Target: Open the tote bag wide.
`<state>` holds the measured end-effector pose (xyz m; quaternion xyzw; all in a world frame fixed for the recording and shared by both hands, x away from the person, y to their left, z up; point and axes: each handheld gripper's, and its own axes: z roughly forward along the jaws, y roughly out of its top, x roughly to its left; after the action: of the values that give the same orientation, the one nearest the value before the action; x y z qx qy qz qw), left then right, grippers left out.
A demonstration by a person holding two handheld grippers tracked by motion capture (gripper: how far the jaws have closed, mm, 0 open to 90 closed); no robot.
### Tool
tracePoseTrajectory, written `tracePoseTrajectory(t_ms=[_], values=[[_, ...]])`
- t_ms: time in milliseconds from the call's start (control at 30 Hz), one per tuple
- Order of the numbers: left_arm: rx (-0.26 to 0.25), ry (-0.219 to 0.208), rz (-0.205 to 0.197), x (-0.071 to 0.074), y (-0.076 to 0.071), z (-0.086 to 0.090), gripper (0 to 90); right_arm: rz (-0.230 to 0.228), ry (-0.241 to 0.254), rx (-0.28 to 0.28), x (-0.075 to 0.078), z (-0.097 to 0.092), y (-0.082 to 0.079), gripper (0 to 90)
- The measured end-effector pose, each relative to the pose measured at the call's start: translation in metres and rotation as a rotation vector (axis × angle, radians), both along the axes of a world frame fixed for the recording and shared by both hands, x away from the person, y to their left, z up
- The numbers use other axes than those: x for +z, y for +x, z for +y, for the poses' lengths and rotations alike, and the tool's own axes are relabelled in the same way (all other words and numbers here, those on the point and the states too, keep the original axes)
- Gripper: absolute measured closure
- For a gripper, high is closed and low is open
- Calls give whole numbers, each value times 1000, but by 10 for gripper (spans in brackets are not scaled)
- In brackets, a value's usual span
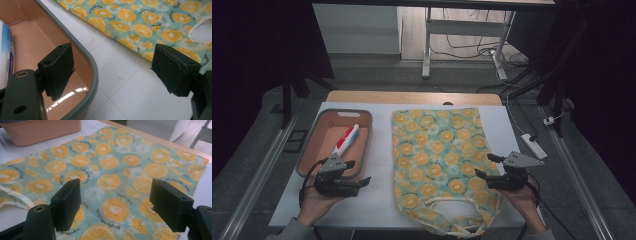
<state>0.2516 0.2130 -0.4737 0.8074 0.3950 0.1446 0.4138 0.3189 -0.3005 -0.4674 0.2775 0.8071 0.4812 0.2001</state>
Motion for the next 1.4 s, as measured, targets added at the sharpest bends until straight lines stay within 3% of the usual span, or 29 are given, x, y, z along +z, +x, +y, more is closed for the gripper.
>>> tracePoseTrajectory(t_ms=[133, 500, 733, 1033, 1400], values=[[-6, -3, -2, 2, 1, -3, 184, 13, 32, -8, -4, -3, 0, 262], [-32, 3, -26, 4, -6, -6, 190, -7, -40, -19, -3, 7, -5, 264], [-58, 21, -27, 4, -5, -14, 192, 6, -43, -17, -8, 7, -1, 264], [-149, 20, -20, 8, -8, -38, 195, 14, -73, -2, -13, 14, -4, 264], [-337, 39, 8, 9, -6, -90, 195, 17, -78, -21, -13, 11, -7, 264]])
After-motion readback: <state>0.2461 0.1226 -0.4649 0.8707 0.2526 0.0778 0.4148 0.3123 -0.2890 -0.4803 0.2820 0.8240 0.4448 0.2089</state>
